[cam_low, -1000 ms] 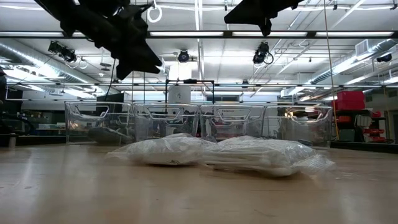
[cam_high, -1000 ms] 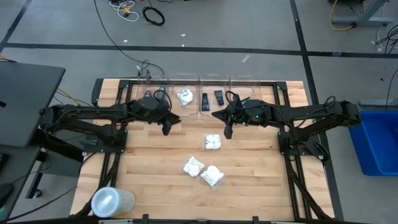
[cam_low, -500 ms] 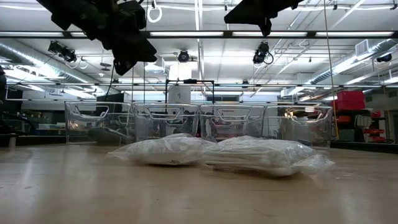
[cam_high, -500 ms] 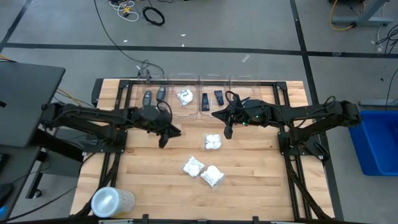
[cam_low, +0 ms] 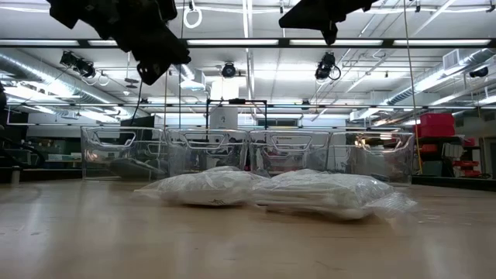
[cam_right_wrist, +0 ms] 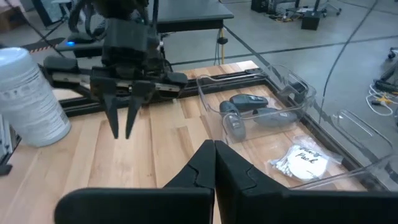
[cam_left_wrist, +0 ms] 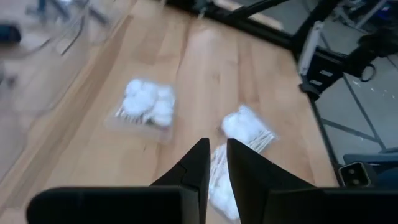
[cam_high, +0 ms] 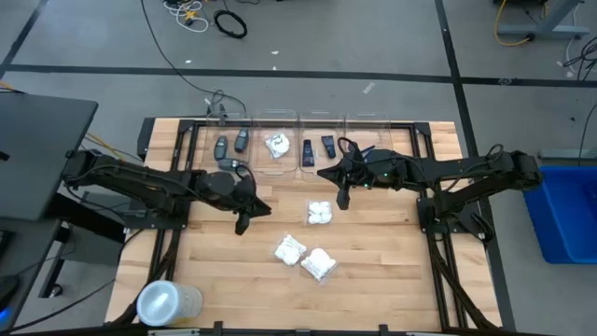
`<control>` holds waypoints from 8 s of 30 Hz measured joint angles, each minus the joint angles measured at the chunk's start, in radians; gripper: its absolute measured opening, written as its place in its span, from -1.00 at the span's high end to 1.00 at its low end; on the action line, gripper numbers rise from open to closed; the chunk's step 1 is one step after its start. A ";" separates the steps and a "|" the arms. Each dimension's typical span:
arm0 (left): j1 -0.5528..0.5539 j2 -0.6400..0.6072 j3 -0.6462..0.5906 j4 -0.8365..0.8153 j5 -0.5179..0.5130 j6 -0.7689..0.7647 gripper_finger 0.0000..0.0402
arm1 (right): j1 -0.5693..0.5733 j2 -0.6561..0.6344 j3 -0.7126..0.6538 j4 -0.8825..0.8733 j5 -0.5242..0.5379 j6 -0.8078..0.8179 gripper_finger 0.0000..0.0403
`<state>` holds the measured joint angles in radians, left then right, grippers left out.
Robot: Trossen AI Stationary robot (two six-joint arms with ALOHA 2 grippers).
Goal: Pick & Place Travel size toiletries
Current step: Put the white vanity pack into the middle left transparent bin
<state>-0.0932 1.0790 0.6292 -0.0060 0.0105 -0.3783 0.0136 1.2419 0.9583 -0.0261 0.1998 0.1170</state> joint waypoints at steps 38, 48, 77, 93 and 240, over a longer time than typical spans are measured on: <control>-0.013 -0.061 0.000 0.081 -0.086 0.087 0.94 | 0.048 0.174 0.000 -0.106 -0.081 -0.207 0.89; 0.040 -0.188 0.000 0.069 -0.138 0.121 0.94 | 0.047 0.308 0.000 -0.107 -0.083 -0.293 0.67; 0.088 -0.230 0.000 0.016 -0.236 0.078 0.97 | 0.049 0.594 0.000 0.043 -0.259 -0.448 -0.02; 0.088 -0.230 0.000 0.012 -0.262 0.075 0.97 | 0.049 0.624 0.000 0.029 -0.265 -0.451 0.32; 0.088 -0.230 0.000 0.111 -0.231 0.103 0.97 | -0.328 0.413 0.000 0.779 -0.256 -0.233 1.00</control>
<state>-0.0055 0.8490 0.6292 0.1051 -0.2204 -0.2758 -0.3144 1.6550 0.9581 0.7528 -0.0559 -0.1158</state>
